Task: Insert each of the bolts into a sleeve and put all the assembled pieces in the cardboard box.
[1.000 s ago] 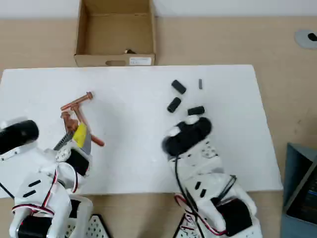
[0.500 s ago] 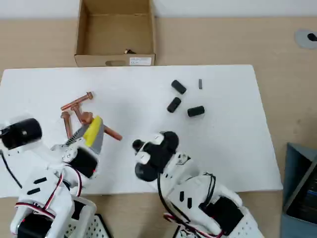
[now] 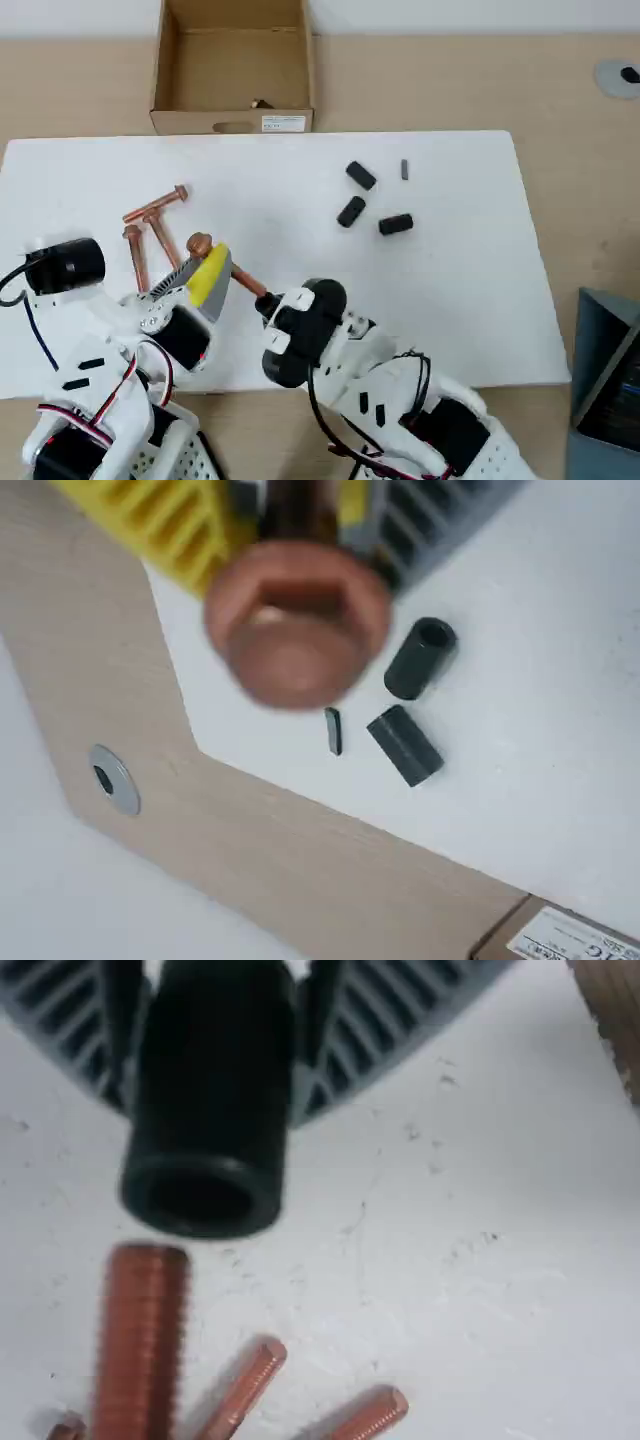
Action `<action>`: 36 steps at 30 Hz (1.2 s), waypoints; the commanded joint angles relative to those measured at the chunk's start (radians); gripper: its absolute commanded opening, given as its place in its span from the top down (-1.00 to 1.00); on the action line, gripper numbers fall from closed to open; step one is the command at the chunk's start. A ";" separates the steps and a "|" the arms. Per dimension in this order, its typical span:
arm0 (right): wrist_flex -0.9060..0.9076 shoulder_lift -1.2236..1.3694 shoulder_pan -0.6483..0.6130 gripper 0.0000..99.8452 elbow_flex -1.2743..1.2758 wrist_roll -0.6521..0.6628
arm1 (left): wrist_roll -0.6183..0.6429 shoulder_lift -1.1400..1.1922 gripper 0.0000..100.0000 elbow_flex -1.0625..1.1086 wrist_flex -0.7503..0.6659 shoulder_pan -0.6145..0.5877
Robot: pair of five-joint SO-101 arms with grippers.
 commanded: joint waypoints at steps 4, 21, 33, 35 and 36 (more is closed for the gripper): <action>-0.029 -0.116 -0.010 0.98 -0.004 0.008 | 0.005 -0.004 1.00 -0.009 -0.003 0.012; -0.029 -0.116 -0.010 0.98 -0.008 0.009 | -0.034 -0.001 1.00 -0.002 0.092 0.103; -0.029 -0.116 -0.010 0.98 -0.008 0.011 | -0.256 0.001 1.00 0.026 0.150 0.224; -0.029 -0.116 -0.010 0.98 -0.008 0.011 | -0.261 0.001 1.00 0.026 0.196 0.224; -0.029 -0.116 -0.010 0.98 -0.008 0.011 | -0.261 -0.001 1.00 0.026 0.213 0.226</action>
